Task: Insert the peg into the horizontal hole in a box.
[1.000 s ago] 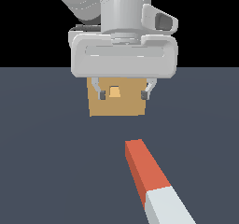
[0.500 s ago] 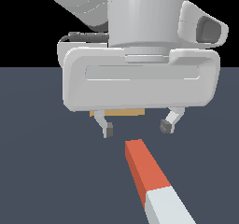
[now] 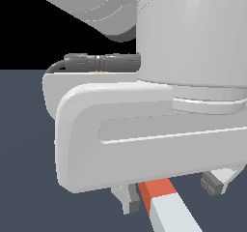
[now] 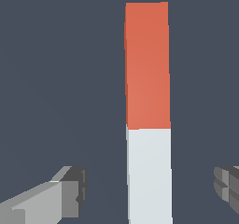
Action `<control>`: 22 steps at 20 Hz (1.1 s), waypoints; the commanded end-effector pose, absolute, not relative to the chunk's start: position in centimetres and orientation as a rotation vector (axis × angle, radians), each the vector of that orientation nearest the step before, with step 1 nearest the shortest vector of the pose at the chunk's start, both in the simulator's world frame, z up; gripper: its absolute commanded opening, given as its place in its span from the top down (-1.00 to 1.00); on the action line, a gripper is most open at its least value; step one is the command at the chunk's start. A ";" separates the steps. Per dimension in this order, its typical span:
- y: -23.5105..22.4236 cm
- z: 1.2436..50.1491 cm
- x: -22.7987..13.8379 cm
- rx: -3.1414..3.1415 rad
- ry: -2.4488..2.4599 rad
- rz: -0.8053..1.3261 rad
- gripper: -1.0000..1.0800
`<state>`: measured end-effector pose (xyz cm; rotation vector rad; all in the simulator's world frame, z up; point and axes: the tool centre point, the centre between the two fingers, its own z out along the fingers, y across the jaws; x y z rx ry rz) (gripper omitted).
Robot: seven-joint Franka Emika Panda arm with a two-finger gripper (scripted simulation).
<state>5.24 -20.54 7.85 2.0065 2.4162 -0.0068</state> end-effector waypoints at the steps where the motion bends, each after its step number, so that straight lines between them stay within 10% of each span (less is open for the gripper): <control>1: -21.5 7.5 5.7 1.995 2.426 -0.003 -0.92; 22: -23.0 5.0 6.4 1.982 2.437 0.000 -0.92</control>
